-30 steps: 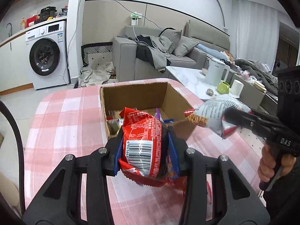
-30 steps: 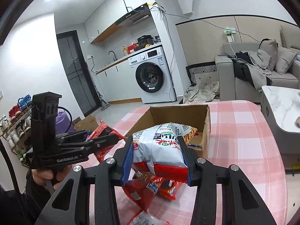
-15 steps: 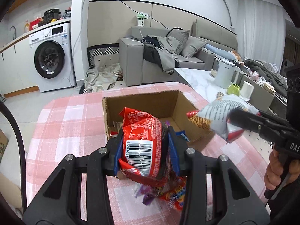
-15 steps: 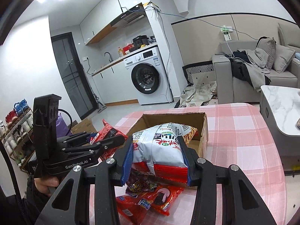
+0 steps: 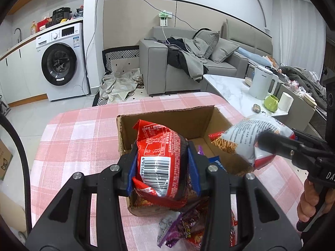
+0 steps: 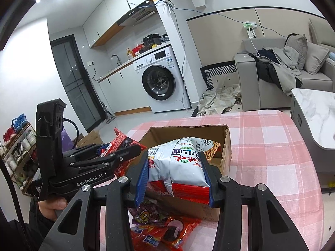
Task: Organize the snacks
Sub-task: 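Carry both held snacks over the cardboard box with both grippers, then lower both snacks into the box and open both grippers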
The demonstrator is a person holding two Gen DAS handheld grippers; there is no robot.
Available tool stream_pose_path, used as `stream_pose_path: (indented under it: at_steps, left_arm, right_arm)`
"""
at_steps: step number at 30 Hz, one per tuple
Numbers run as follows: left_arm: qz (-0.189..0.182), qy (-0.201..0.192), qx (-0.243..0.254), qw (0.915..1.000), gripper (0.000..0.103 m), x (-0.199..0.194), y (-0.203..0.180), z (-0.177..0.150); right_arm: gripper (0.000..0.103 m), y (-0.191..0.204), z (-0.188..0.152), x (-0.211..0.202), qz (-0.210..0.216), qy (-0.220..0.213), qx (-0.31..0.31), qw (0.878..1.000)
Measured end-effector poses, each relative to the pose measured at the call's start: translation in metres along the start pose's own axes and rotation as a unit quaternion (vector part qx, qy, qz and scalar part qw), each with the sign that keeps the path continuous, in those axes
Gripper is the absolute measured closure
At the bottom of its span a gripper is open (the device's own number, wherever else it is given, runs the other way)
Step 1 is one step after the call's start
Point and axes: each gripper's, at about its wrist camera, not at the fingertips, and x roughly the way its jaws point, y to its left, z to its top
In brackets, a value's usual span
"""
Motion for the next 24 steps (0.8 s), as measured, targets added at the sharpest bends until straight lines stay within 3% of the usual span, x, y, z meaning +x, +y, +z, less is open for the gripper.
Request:
stream_pose_path:
  at_steps: [16, 20, 22, 24]
  left_arm:
    - [0.016, 0.035, 0.010, 0.9992, 0.065, 0.062, 0.003, 0.004]
    - [0.014, 0.041, 0.012, 0.9990, 0.065, 0.069, 0.003, 0.006]
    - [0.010, 0.041, 0.010, 0.9991, 0.062, 0.069, 0.002, 0.006]
    - [0.010, 0.039, 0.008, 0.9992, 0.048, 0.067, 0.003, 0.006]
  right_arm:
    - [0.058, -0.017, 0.009, 0.047, -0.014, 0.024, 0.013, 1.000]
    - [0.053, -0.015, 0.011, 0.044, -0.009, 0.013, 0.009, 1.000]
    - [0.052, -0.013, 0.013, 0.040, -0.016, 0.009, 0.004, 1.000]
    - [0.051, -0.012, 0.014, 0.036, -0.016, 0.006, 0.001, 1.000]
